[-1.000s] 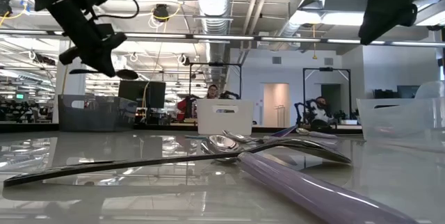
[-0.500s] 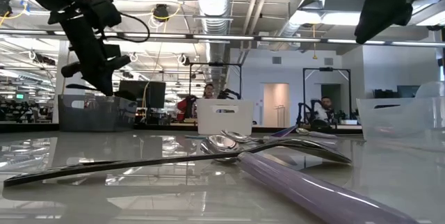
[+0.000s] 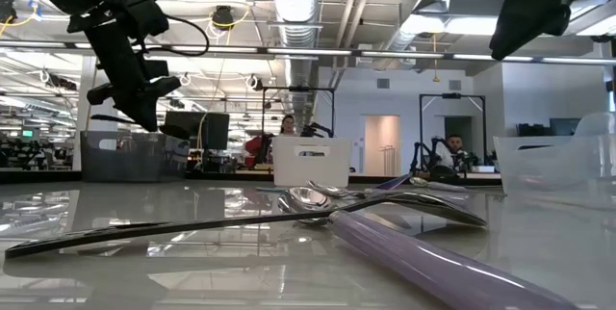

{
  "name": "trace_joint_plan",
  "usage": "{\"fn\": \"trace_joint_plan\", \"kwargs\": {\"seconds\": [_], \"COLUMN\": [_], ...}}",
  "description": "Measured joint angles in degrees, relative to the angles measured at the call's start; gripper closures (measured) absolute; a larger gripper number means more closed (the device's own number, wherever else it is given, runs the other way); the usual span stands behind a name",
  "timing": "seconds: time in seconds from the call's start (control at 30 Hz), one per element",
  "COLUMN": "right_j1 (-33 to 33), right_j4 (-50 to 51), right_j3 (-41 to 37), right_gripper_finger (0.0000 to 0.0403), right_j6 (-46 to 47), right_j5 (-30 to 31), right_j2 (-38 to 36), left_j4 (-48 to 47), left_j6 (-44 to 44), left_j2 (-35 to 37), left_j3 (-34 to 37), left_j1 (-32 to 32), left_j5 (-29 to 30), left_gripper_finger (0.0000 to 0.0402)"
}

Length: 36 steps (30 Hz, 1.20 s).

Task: Sort silverware by color (type)
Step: Put the black spoon into the black bin, then put the purple spoon into the white bin

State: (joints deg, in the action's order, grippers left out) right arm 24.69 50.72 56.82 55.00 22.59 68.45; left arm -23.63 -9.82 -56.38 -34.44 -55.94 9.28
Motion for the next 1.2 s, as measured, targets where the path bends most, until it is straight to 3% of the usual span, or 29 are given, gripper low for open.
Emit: {"fn": "trace_joint_plan", "kwargs": {"seconds": [0.7,0.9,1.03,1.2], "right_j1": [-0.01,-0.01,-0.01,0.03], "right_j4": [-0.26,-0.28,-0.48,-2.52], "right_j3": [0.00,0.00,0.00,-0.01], "right_gripper_finger": [0.0281,0.0281,0.0281,0.0281], "right_j6": [0.04,0.11,1.84,3.62], "right_j5": [-0.20,-0.24,-1.63,-3.29], "right_j2": [0.00,0.00,0.00,0.25], "left_j4": [-1.92,-2.62,-2.61,-1.09], "left_j6": [1.45,1.08,-0.78,-3.85], "left_j2": [0.00,0.51,3.19,8.56], "left_j3": [-0.04,-0.04,-0.04,-0.07], "left_j1": [0.04,0.27,3.81,14.00], "left_j5": [-0.70,-6.48,-9.78,-7.38], "left_gripper_finger": [0.0345,0.0345,0.0345,0.0345]}}
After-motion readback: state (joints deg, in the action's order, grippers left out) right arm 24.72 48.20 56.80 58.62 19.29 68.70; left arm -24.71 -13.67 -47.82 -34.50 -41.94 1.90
